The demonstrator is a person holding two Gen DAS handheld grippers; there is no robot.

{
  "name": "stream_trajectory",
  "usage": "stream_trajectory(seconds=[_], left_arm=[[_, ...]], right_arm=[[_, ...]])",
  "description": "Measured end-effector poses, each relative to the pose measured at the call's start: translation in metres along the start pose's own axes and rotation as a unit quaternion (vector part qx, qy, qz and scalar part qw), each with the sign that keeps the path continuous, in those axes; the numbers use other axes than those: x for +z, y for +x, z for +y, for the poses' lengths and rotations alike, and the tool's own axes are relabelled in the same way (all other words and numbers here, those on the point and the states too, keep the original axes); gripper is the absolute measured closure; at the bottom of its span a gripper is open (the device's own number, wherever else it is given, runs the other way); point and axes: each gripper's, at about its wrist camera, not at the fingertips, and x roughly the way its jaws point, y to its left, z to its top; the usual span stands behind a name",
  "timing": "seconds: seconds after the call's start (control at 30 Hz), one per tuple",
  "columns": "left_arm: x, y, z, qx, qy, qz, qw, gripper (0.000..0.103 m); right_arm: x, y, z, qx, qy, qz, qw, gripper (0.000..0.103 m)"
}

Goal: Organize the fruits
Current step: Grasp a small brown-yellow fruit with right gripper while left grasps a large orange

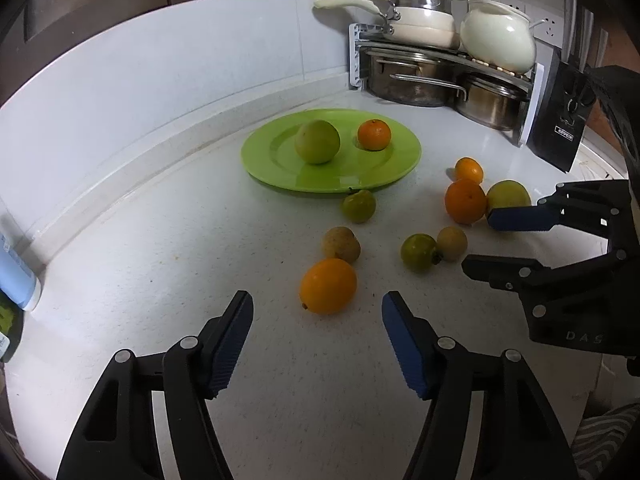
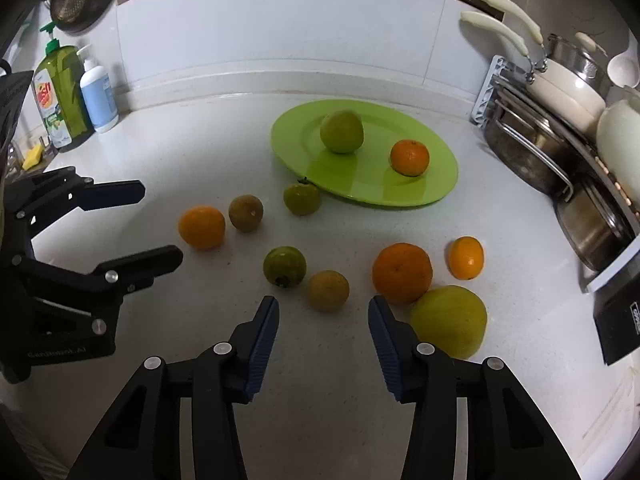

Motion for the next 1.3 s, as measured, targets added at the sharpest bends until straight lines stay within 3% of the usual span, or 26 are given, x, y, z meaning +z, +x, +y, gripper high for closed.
stream_trajectory(seconds=[0.23,0.67,0.9,1.3], left_arm=[[0.002,0.017,-0.001,-0.008,-0.008,0.018,0.9998,0.047],[0.011,0.032,-0.001,-0.023,-0.035,0.027,0.9987,0.052],[0.011,0.038,0.0,-0.024,-0.045,0.037,0.998,0.066],[0.012,0.037,0.001,-0.027,-0.052,0.038,0.9975,0.066]], right_arm=[[0.001,0.01,-0.005,0.01,0.0,0.006,1.0,0.061],[0.006,0.023,-0.011,0.026,0.006,0.01,1.0,0.065],[0.006,0.03,-0.013,0.033,0.008,0.015,0.999,0.069],[0.006,0.027,-0.014,0.033,0.016,0.006,0.999,0.074]])
